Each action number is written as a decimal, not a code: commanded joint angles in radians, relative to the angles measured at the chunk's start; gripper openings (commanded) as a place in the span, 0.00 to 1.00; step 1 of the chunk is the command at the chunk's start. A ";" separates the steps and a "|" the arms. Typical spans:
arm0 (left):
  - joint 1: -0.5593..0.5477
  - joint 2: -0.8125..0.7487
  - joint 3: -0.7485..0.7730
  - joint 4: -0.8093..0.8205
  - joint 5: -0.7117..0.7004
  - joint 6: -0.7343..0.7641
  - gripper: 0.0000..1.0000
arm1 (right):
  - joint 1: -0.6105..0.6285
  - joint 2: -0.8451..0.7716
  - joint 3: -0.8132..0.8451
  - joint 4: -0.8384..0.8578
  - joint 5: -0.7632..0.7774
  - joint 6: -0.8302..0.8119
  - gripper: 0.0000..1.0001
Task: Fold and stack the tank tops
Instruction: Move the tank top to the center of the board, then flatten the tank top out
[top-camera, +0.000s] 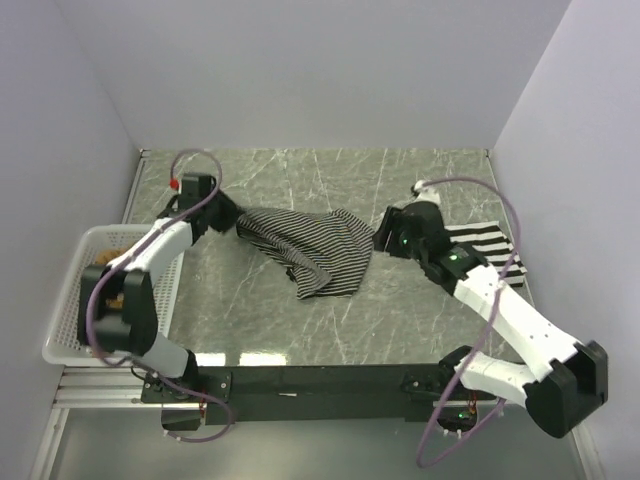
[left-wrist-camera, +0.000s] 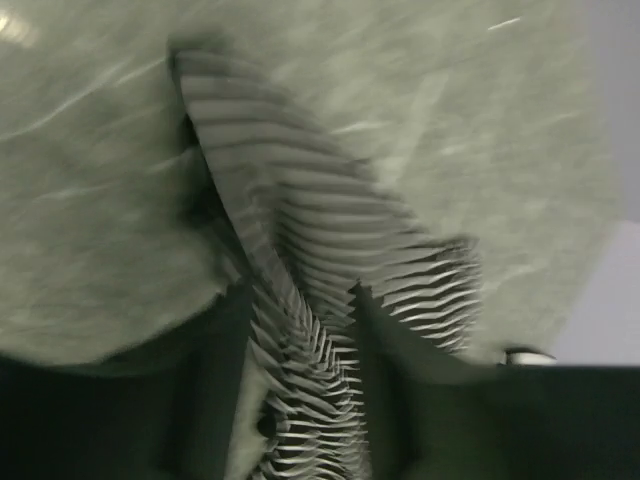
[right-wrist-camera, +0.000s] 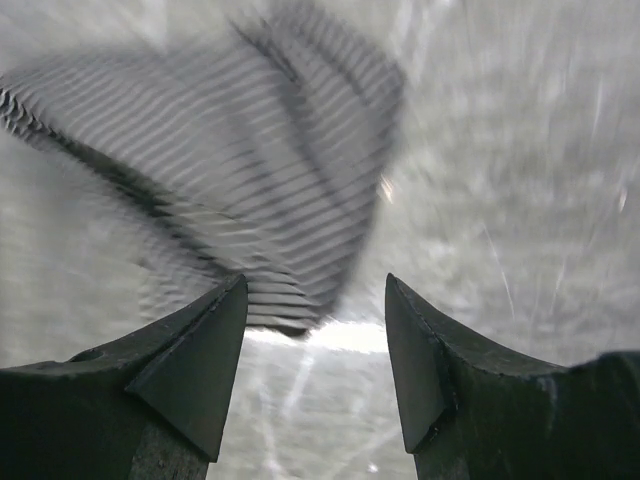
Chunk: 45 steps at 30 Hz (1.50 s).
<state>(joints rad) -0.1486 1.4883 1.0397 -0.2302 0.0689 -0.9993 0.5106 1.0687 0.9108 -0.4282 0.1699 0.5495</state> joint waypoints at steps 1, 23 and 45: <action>-0.012 -0.003 -0.052 0.161 0.112 -0.015 0.55 | 0.006 0.069 -0.085 0.092 -0.020 0.029 0.64; -0.679 0.090 0.207 -0.415 -0.539 -0.252 0.71 | -0.060 0.379 -0.095 0.293 -0.030 0.076 0.63; -0.793 0.434 0.573 -0.851 -0.560 -0.582 0.57 | -0.170 0.287 -0.184 0.324 -0.109 0.079 0.63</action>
<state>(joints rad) -0.9310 1.9060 1.5707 -1.0466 -0.5011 -1.5467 0.3531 1.3922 0.7433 -0.1436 0.0765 0.6247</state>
